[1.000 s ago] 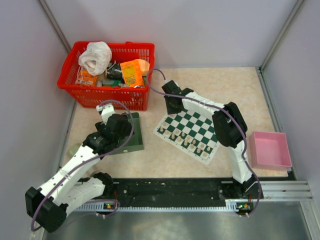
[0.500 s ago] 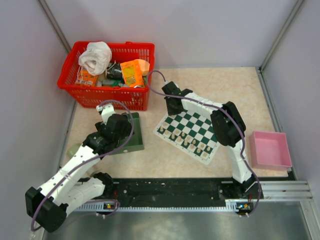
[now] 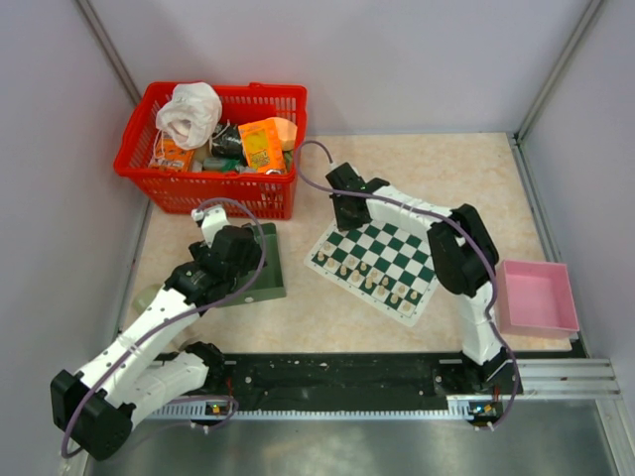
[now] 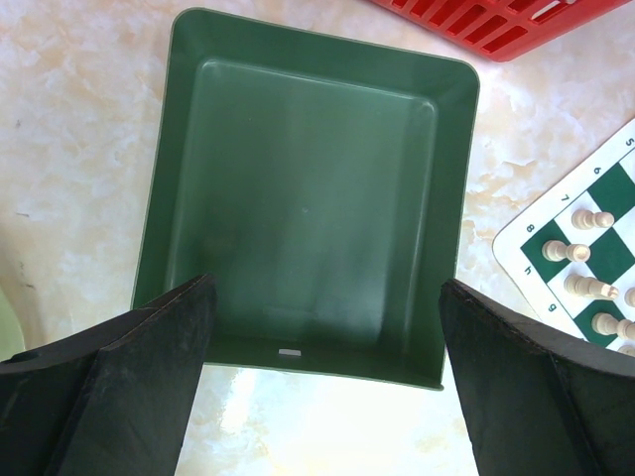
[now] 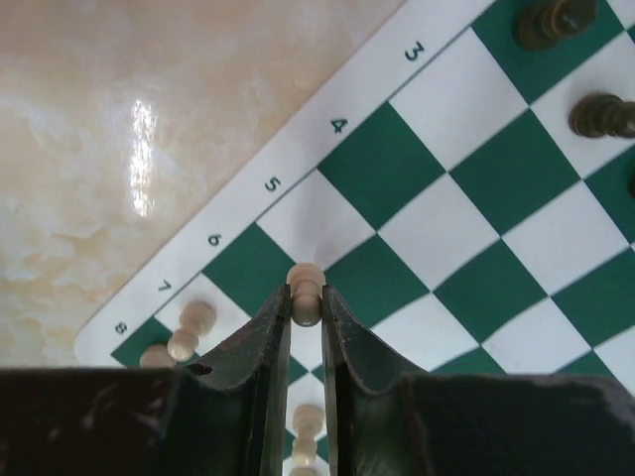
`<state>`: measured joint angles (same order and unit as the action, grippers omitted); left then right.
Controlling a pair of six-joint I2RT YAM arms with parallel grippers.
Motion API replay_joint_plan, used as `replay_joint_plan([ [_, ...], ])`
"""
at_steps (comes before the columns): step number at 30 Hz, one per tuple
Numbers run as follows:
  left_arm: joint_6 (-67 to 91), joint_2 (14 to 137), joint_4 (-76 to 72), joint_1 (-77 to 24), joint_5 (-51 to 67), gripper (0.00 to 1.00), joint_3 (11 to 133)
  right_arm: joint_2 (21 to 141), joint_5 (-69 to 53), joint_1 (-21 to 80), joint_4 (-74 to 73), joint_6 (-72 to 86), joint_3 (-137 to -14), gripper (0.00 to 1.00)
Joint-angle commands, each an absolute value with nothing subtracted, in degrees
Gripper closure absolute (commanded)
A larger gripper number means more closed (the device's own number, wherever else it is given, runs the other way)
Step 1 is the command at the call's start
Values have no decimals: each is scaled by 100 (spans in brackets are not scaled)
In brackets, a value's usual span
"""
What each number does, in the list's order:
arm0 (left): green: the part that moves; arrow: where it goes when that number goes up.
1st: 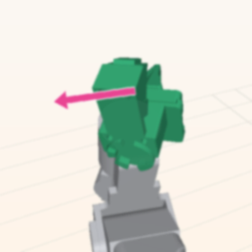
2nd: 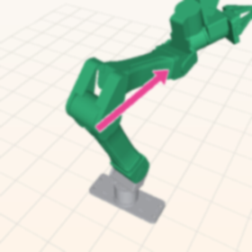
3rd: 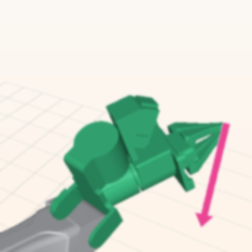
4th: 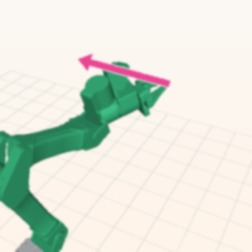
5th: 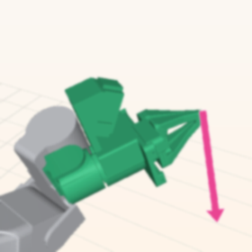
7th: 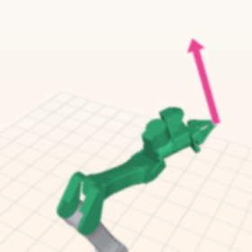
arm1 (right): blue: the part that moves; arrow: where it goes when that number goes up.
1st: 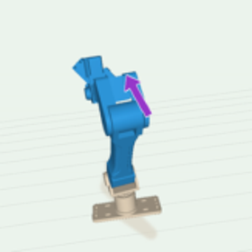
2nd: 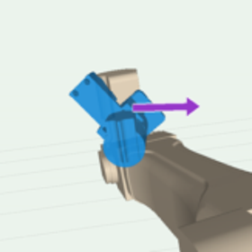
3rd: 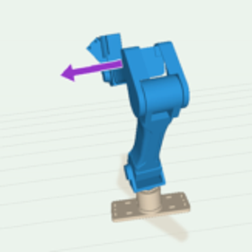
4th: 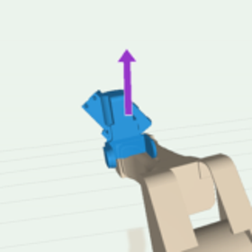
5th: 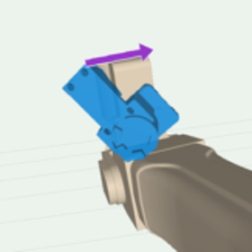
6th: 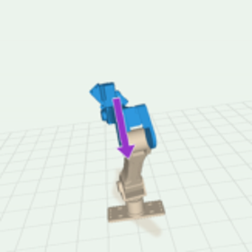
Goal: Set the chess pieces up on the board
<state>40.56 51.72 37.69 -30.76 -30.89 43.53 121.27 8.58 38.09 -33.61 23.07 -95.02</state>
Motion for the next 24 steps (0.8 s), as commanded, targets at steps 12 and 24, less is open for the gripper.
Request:
replay_joint_plan([
  [12,4060,5221,3586,-3041,-3041,2,4421,10863,686,4201,-3050,2496,-8455,85],
  [24,4087,5185,3595,-3050,-3015,2,4403,11276,808,4430,-3015,2531,-8473,85],
])
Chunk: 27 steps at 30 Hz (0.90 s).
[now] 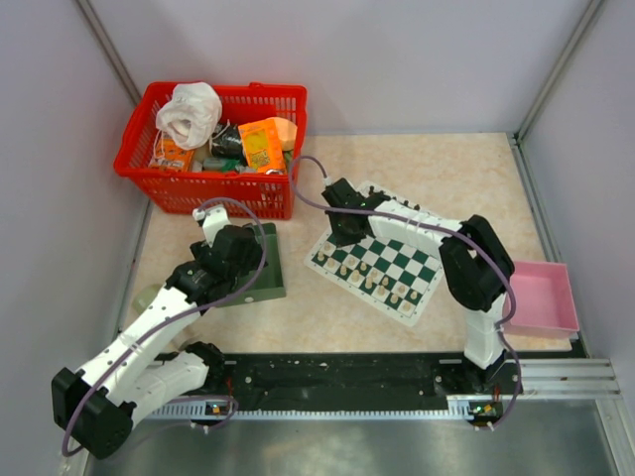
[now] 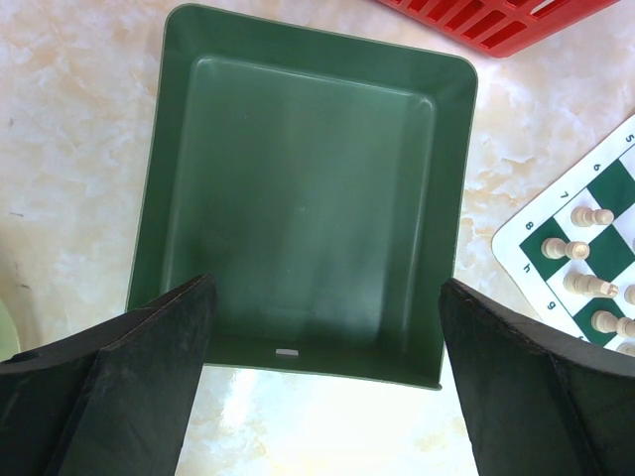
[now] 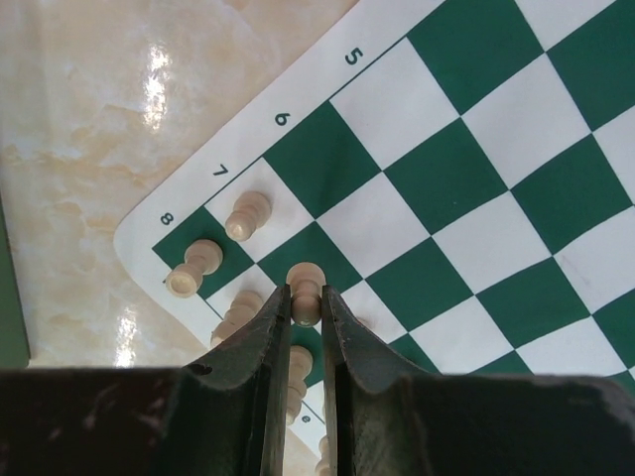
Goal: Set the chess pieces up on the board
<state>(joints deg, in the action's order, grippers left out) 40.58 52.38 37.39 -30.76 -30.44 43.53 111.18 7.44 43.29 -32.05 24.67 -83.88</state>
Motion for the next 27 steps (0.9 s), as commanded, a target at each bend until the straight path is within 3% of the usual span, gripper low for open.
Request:
replay_joint_plan([
  [1,4087,5186,3612,-3050,-3006,2,4403,11311,809,4447,-3023,2531,-8481,85],
  [27,4061,5256,3542,-3050,-2971,2,4412,11593,870,4526,-3023,2584,-8525,84],
])
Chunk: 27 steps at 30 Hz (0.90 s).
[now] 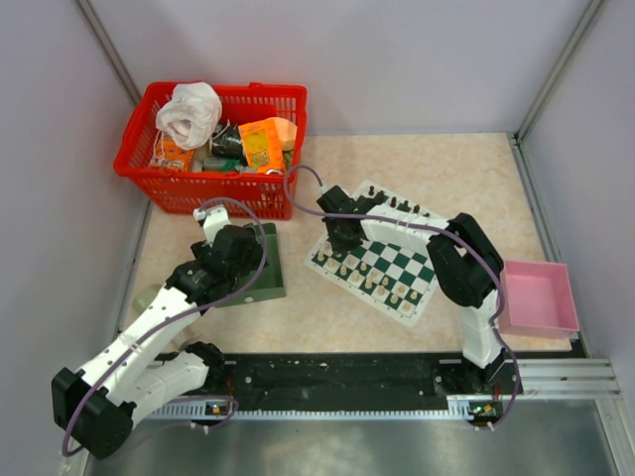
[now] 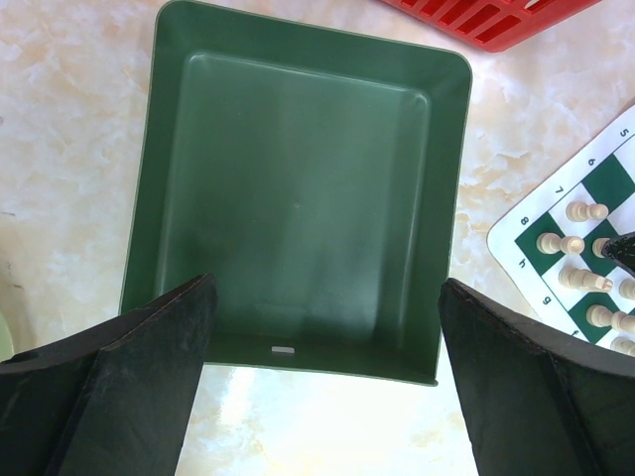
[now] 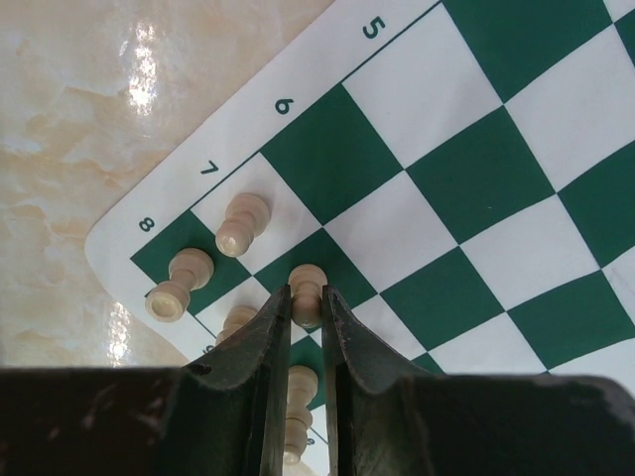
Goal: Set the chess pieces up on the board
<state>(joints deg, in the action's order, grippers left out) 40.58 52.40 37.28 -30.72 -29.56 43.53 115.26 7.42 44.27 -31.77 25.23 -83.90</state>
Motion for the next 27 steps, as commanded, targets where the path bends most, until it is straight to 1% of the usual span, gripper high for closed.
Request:
replay_joint_plan([
  [1,4069,5247,3542,-3041,-2971,2,4412,11601,888,4526,-3041,2575,-8534,84],
  [6,4087,5247,3524,-3041,-2953,2,4377,11637,967,4544,-3076,2566,-8552,83],
  [10,4061,5230,3542,-3050,-2988,2,4394,11593,958,4553,-3094,2584,-8569,77],
  [18,4087,5229,3551,-3050,-2980,2,4403,11409,949,4553,-3138,2593,-8640,71],
  [27,4122,5107,3621,-3050,-2997,2,4394,11092,993,4544,-3252,2558,-8806,68],
])
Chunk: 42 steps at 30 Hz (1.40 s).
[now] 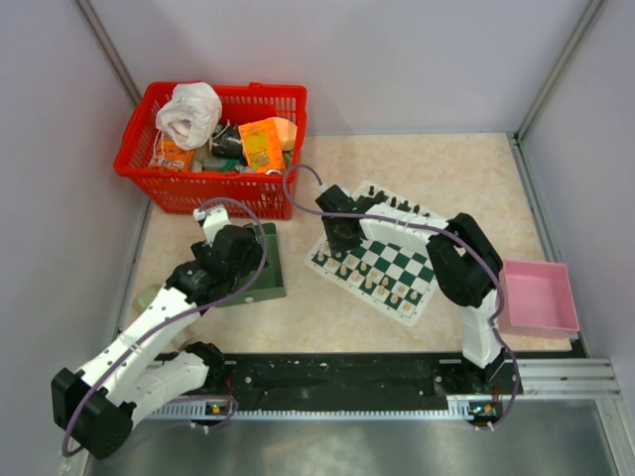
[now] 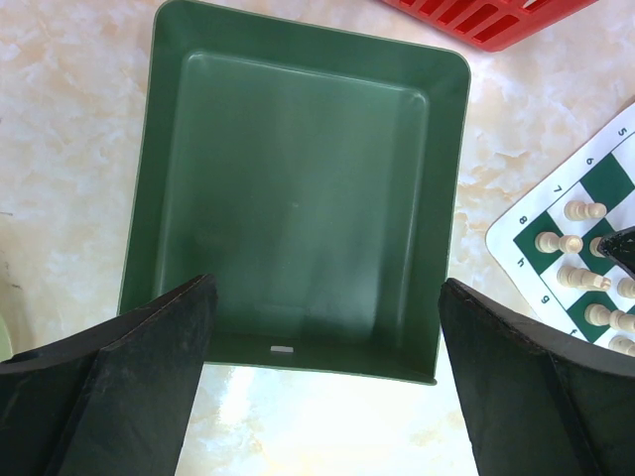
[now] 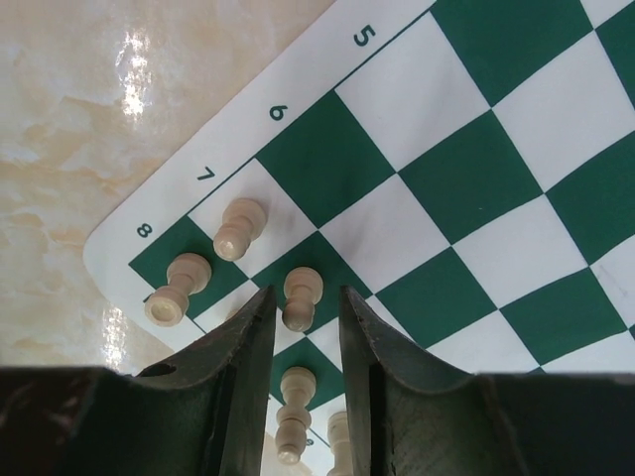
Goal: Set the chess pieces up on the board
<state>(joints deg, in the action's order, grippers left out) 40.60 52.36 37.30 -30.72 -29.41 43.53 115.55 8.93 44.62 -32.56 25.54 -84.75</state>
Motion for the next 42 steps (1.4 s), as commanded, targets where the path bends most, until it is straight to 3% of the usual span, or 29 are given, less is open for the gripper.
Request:
replay_joint_plan([
  [1,4122,5098,3630,-3050,-2997,2,4395,11031,1011,4553,-3261,2549,-8807,67],
  [14,4254,5107,3647,-3050,-2909,1,4465,9819,1538,4316,-3331,2540,-8201,64],
  [19,4315,5115,3700,-3041,-3005,1,4500,9046,1731,3711,-3314,2496,-7525,47],
  [25,4403,5273,3753,-3041,-3296,1,4702,7833,1994,2595,-3217,2417,-6593,18],
  [27,4447,5352,3744,-3050,-3287,1,4772,7394,2292,2225,-3173,2452,-6172,3],
  [28,4439,5361,3701,-3041,-3235,1,4781,7148,2451,2067,-3138,2513,-5961,1],
  [33,4412,5493,3498,-3050,-2892,1,4755,5944,2962,1592,-2682,2646,-4968,1],
  [42,4447,5686,2971,-3050,-2611,1,4799,4255,2496,1556,-740,2198,-3368,1],
])
